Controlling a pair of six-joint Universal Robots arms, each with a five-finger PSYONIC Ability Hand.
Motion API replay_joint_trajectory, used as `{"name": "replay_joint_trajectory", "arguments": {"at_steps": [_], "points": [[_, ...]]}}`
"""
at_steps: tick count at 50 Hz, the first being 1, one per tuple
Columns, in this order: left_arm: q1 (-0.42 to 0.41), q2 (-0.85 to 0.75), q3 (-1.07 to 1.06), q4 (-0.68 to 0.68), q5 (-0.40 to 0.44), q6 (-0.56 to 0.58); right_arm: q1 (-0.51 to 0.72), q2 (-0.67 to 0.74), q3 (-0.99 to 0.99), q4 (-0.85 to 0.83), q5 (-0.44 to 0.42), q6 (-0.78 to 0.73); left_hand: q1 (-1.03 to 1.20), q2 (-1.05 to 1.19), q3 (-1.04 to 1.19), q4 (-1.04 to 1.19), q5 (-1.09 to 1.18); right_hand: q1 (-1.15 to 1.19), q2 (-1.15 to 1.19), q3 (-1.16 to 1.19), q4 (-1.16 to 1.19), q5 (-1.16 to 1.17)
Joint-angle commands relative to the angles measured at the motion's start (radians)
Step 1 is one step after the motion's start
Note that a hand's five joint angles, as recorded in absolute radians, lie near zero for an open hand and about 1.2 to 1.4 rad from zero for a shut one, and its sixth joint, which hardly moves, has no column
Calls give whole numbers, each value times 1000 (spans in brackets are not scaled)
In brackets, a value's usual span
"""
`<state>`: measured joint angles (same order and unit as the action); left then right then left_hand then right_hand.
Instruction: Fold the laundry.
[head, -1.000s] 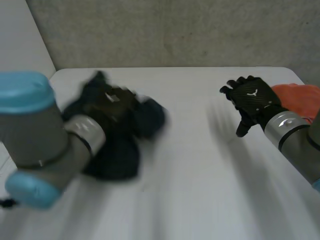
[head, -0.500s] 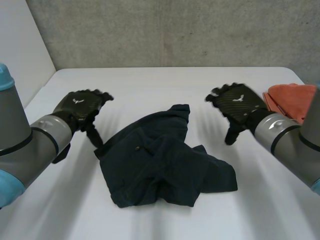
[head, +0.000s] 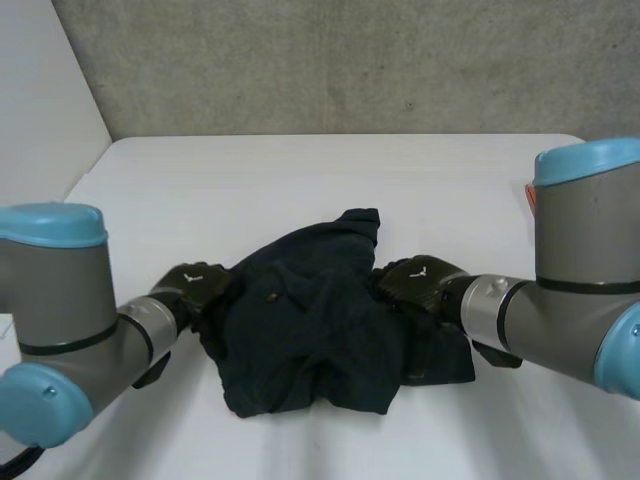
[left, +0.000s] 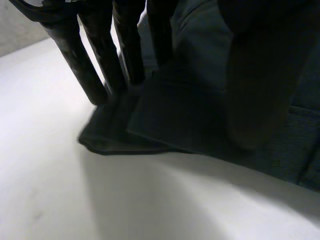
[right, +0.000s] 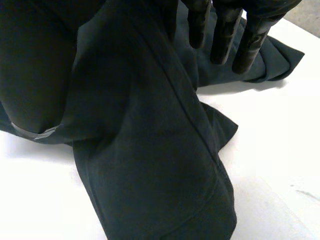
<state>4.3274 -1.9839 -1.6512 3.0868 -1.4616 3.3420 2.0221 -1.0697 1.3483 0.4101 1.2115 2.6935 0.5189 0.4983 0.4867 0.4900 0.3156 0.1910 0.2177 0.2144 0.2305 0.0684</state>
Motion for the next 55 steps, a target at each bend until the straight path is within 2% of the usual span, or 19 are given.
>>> {"name": "replay_joint_trajectory", "arguments": {"at_steps": [1,4,8,9,12,14,20,24,26,28,30,31,32,35,37,42,46,50,55], "points": [[-14,-59,47,7,-34,-4,-5,-12,34,-62,10,6,877,898,910,906,906,-16,-43,-40,-56,-68],[-2,-46,71,27,-86,-4,-6,-21,37,-68,11,8,877,898,910,906,906,-16,-43,-40,-56,-68],[58,46,129,105,-230,2,-10,-73,45,-70,11,8,877,898,910,906,906,-16,-43,-40,-56,-68],[101,100,149,145,-274,8,-13,-93,52,-71,11,8,877,898,910,906,906,-16,-43,-40,-56,-68],[130,157,180,194,-283,8,-48,-118,64,-74,10,2,877,898,910,906,906,-16,-43,-40,-56,-68],[118,188,217,231,-249,7,-65,-125,68,-76,10,2,877,898,910,906,906,-16,-43,-40,-56,-68],[-11,192,281,253,-128,-7,-91,-145,77,-109,13,8,877,898,910,906,906,-16,-43,-40,-56,-68],[-171,143,280,259,-62,-27,-121,-167,94,-160,26,11,877,898,910,906,906,-16,-43,-40,-56,-68],[-294,74,283,263,-8,-41,-137,-173,95,-178,40,12,877,898,910,906,906,-16,-43,-40,-56,-68],[-372,21,284,276,39,-47,-164,-177,95,-209,69,26,877,898,910,906,906,-16,-43,-40,-56,-68],[-402,-16,284,280,70,-49,-180,-182,94,-231,89,38,877,898,910,906,906,-16,-43,-40,-56,-68],[-414,-35,283,279,82,-49,-195,-187,88,-246,106,43,834,855,866,863,863,-16,-43,-40,-56,-68],[-435,-70,278,274,111,-49,-203,-188,84,-251,112,43,421,442,453,450,450,-16,-43,-40,-56,-68],[-498,-104,268,262,162,-41,-235,-188,77,-257,118,37,-283,-262,-250,-254,-254,-16,-43,-40,-56,-68],[-512,-101,255,262,176,-42,-249,-188,75,-257,117,34,-300,-279,-267,-271,-271,-16,-43,-40,-56,-68],[-467,-24,243,268,161,-47,-273,-188,57,-254,117,32,-303,-282,-270,-274,-274,-16,-43,-40,-56,-68],[-346,110,215,271,64,-49,-270,-190,51,-254,114,31,-305,-285,-273,-276,-277,-16,-43,-40,-56,-68],[-273,193,182,273,-2,-46,-269,-217,54,-252,112,31,-314,-294,-282,-285,-285,-16,-43,-40,-56,-68],[-193,275,125,260,-29,-41,-231,-294,87,-244,106,34,-308,-288,-276,-279,-280,-16,-43,-40,-56,-68]]}}
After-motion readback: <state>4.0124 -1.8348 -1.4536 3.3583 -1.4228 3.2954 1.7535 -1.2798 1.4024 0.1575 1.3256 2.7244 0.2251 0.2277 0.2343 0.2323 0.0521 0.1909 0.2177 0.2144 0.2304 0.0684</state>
